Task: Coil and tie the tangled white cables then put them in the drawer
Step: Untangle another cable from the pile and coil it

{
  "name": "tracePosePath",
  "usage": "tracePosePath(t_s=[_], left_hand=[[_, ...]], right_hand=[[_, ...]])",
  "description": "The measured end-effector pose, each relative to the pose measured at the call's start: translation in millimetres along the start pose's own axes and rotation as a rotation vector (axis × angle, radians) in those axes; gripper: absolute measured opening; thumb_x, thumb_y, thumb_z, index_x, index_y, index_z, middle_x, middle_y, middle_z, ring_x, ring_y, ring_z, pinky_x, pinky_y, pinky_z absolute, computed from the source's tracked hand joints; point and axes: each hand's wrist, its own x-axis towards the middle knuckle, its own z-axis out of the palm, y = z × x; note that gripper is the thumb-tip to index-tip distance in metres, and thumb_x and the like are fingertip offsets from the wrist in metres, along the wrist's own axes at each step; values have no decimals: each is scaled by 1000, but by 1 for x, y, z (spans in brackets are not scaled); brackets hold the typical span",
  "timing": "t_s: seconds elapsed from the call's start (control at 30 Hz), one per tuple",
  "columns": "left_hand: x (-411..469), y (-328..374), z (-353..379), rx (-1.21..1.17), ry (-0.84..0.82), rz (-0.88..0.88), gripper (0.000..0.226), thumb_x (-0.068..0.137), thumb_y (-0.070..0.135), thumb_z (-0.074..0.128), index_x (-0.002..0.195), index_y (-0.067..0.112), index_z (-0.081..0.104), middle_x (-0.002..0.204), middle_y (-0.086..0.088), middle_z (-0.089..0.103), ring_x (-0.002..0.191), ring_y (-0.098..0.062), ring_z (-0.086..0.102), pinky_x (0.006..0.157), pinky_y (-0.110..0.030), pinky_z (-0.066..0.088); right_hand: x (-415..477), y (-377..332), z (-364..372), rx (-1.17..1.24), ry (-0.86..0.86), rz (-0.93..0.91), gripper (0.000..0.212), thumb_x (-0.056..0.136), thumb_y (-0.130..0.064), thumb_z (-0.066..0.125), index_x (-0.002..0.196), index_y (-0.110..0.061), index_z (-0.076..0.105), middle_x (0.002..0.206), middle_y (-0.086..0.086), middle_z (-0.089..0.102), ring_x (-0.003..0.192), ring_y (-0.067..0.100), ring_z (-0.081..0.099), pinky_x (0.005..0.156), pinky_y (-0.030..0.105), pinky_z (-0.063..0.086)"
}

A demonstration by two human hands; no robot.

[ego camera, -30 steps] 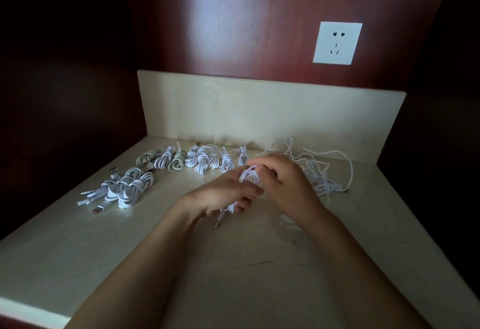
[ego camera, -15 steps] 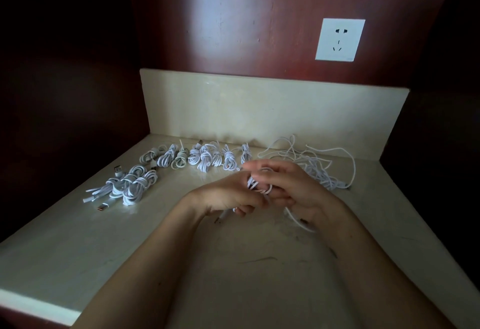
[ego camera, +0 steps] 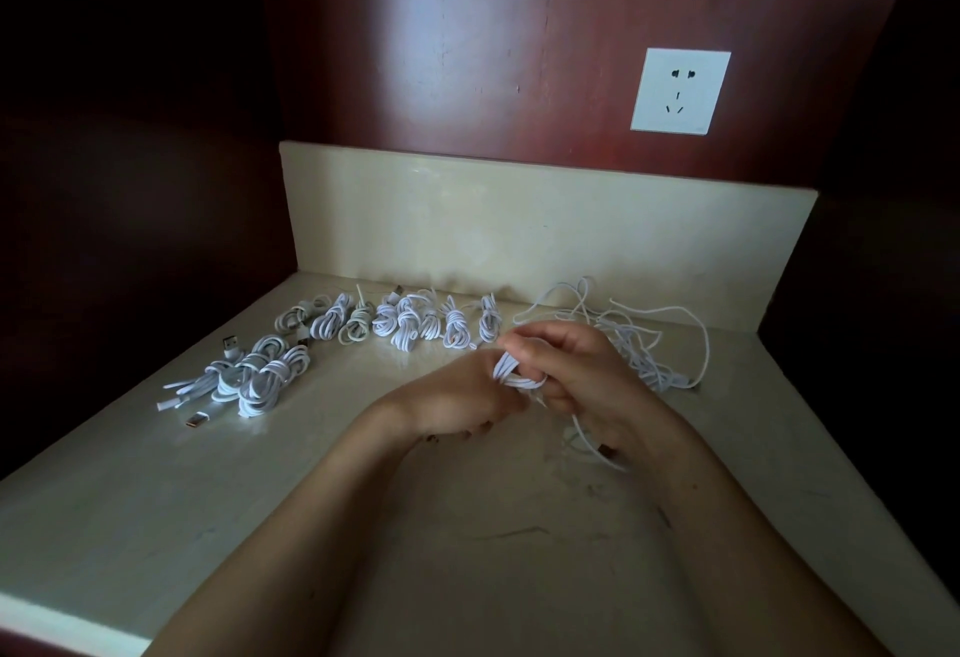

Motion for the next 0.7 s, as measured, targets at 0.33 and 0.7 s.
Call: tracePosePath(t_s=[0.33, 0.7], left_hand=[[11, -3, 16, 644, 650, 155, 28, 97, 42, 49, 102, 14, 46, 94, -10, 67, 87, -36, 62, 59, -34, 31], [6, 7, 21, 40, 637, 112, 44, 72, 63, 56, 85, 22, 49, 74, 8, 63, 73, -11, 60, 71, -35, 50]], right_hand=[[5, -5, 7, 287, 154, -36, 16, 95, -10, 59, 78, -11, 59, 47, -7, 45, 34, 1, 25, 34, 14, 18], [8, -6, 0, 398, 121, 27, 25, 97, -14, 53, 73, -14, 50, 49, -6, 39, 33, -2, 25, 30, 12, 15]])
